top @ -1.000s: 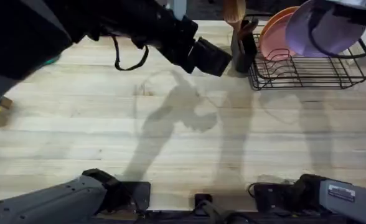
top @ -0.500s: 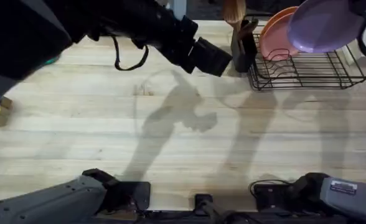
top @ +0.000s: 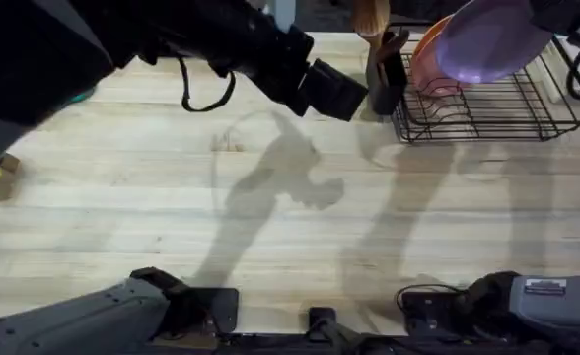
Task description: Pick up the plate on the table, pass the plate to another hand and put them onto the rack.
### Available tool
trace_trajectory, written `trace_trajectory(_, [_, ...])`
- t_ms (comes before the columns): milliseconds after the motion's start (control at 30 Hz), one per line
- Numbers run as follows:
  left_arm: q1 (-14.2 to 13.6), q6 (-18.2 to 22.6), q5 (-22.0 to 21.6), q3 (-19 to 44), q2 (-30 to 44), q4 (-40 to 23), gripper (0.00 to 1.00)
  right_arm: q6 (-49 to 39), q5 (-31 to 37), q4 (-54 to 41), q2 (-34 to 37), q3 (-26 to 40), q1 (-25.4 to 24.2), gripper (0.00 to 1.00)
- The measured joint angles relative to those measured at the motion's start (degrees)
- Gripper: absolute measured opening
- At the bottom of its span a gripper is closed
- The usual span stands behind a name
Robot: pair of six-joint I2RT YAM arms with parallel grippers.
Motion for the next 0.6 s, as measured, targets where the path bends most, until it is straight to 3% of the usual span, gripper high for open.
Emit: trace_trajectory(600, [0.0, 0.0, 0.0, 0.0, 0.0, 0.0, 0.995, 0.0, -0.2, -0.1, 6.5, 0.0, 0.2, 0.031])
